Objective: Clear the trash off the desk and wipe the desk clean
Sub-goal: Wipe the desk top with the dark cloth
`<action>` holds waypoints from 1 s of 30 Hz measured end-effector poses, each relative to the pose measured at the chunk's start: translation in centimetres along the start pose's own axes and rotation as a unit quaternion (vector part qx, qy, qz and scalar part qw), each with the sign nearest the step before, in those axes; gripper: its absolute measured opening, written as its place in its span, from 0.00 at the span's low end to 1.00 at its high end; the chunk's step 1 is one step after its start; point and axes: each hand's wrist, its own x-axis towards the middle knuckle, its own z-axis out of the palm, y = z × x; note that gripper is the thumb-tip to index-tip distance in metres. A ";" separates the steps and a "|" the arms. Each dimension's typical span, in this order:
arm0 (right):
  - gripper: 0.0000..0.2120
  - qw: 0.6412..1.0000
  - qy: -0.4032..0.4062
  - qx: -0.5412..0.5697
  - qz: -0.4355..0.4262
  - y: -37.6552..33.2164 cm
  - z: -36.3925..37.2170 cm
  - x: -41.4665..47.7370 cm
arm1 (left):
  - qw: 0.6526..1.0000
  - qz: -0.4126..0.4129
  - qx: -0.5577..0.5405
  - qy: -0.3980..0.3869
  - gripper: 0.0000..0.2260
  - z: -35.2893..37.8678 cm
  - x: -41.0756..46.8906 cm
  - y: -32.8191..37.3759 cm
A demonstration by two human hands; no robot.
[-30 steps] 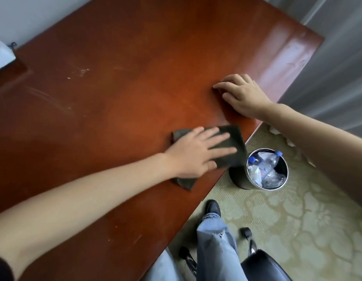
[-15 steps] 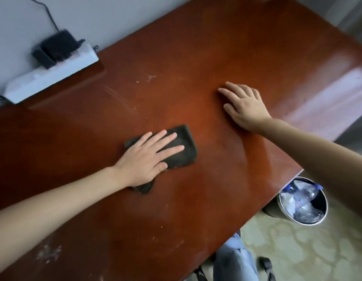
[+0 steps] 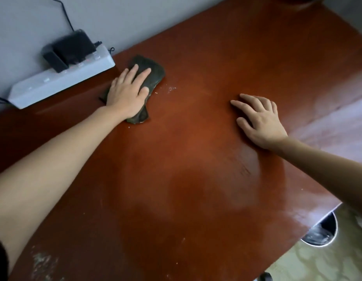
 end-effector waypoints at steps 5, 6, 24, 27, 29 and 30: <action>0.25 0.999 0.016 0.032 0.002 0.1 0.1 0.1 | 0.965 0.251 0.062 -0.031 0.26 1.6 -2.8 6.2; 0.24 0.999 0.018 0.031 0.002 0.1 0.1 0.1 | 0.945 0.319 0.067 -0.041 0.26 2.2 -5.2 6.8; 0.23 1.000 0.003 0.011 0.002 0.3 0.0 0.2 | 0.998 -0.039 -0.016 0.039 0.25 -0.1 2.3 -0.4; 0.23 1.000 0.007 0.006 -0.001 0.3 0.1 0.1 | 0.998 -0.056 -0.021 0.027 0.25 -0.3 4.7 0.5; 0.23 1.000 0.006 0.011 -0.002 0.3 0.2 0.1 | 1.000 -0.014 -0.015 0.010 0.26 -0.3 4.9 2.0; 0.23 1.000 0.006 0.013 -0.002 0.2 0.2 0.1 | 1.000 0.025 -0.013 0.005 0.26 -0.1 4.5 3.1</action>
